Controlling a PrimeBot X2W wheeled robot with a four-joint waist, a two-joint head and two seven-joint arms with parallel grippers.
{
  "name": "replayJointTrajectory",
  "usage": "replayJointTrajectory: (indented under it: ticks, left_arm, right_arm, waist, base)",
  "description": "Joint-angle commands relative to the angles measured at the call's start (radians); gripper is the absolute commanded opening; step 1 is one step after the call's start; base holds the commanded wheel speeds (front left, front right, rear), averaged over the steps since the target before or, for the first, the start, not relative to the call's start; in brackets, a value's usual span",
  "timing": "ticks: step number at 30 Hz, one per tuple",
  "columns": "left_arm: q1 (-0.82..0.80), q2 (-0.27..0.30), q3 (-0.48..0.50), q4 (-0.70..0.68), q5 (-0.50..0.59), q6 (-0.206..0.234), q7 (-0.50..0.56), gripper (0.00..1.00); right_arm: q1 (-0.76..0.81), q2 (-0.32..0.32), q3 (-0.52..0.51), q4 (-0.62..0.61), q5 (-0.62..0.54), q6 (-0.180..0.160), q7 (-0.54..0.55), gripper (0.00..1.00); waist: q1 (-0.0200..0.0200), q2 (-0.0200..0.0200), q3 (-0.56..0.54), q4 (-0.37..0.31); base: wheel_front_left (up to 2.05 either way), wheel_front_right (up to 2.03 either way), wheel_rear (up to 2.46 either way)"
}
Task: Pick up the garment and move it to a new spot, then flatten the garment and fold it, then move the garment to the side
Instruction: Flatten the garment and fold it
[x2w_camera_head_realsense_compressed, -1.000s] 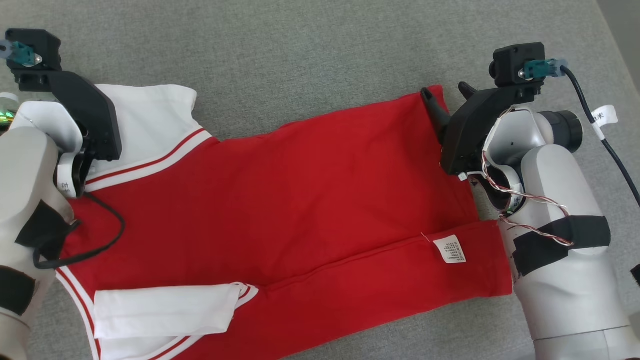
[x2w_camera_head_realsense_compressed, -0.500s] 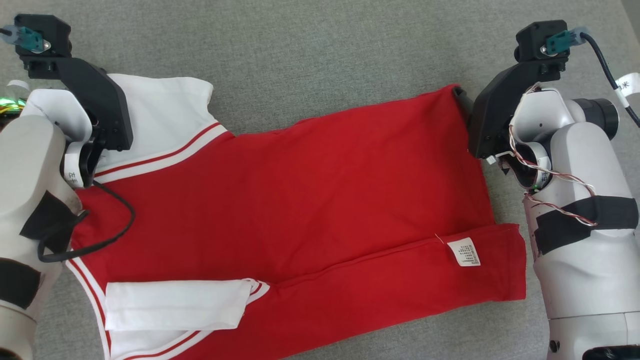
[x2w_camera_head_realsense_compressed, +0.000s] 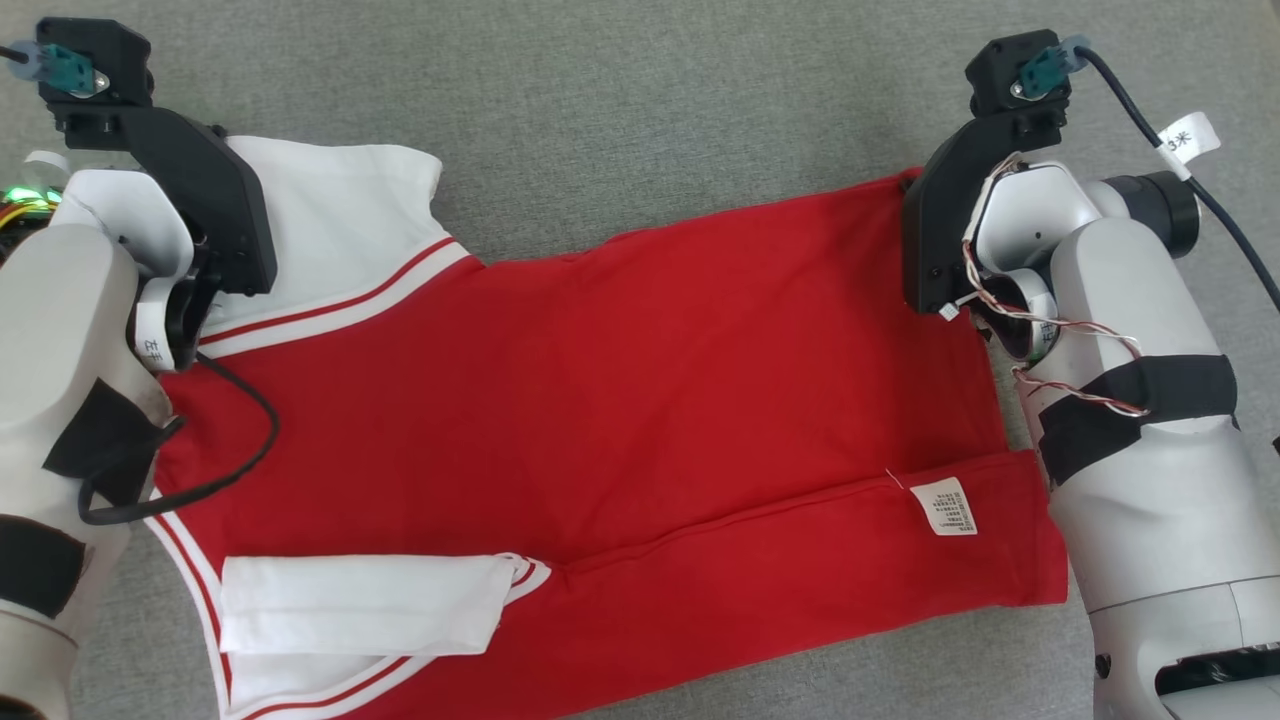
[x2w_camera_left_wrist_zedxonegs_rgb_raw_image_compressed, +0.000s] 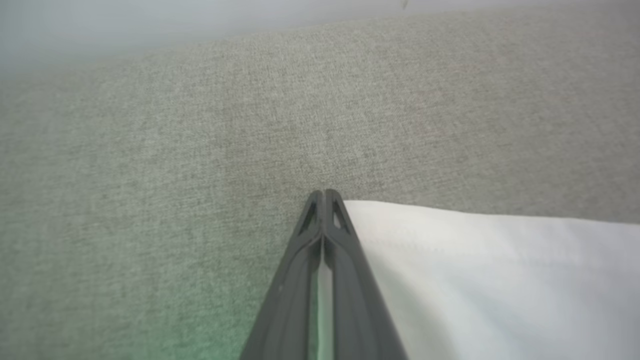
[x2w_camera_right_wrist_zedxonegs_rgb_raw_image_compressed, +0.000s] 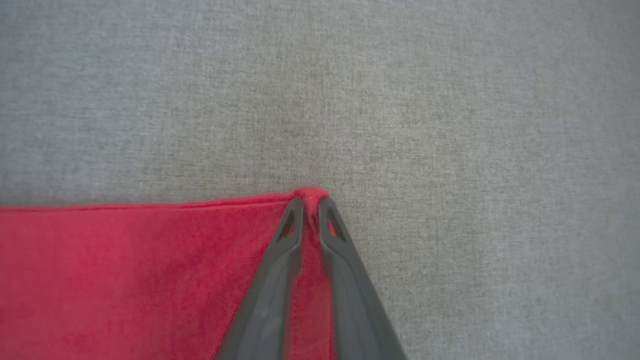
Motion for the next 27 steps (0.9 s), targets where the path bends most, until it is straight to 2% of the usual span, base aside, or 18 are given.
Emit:
replayJointTrajectory:
  ticks: [1, 7, 14, 18, 22, 27]
  left_arm:
    - [0.032, -0.002, -0.005, 0.011, -0.007, -0.005, 0.008, 0.00]
    - [0.033, -0.009, 0.005, -0.016, -0.026, -0.045, -0.042, 0.00]
    - [0.091, -0.014, 0.077, -0.094, -0.127, -0.119, -0.113, 0.00]
    - [0.180, -0.016, 0.109, -0.180, -0.198, -0.145, -0.127, 0.00]
    - [0.285, -0.012, 0.143, -0.283, -0.271, -0.153, -0.134, 0.00]
    - [0.399, -0.002, 0.166, -0.398, -0.325, -0.139, -0.131, 0.00]
  right_arm:
    - [-0.002, -0.007, 0.008, 0.010, 0.003, 0.001, -0.009, 0.00]
    - [-0.004, -0.026, 0.037, 0.026, 0.017, 0.001, -0.058, 0.00]
    - [0.069, -0.067, 0.066, -0.003, 0.064, 0.001, -0.128, 0.00]
    - [0.135, -0.099, 0.076, -0.035, 0.100, 0.001, -0.160, 0.00]
    - [0.205, -0.129, 0.076, -0.077, 0.121, 0.001, -0.186, 0.00]
    - [0.281, -0.153, 0.065, -0.113, 0.134, 0.001, -0.193, 0.00]
  waist:
    - [0.0000, -0.0001, -0.002, 0.004]
    - [0.0000, -0.0001, -0.029, 0.017]
    - [0.0000, -0.0001, -0.107, 0.055]
    - [0.0000, -0.0001, -0.167, 0.086]
    - [0.0000, -0.0001, -0.223, 0.113]
    - [0.0000, -0.0001, -0.278, 0.137]
  base:
    - [0.00, 0.00, 0.00]
    - [0.00, 0.00, 0.00]
    - [0.00, 0.00, 0.00]
    - [0.00, 0.00, 0.00]
    - [0.00, 0.00, 0.00]
    - [0.00, 0.00, 0.00]
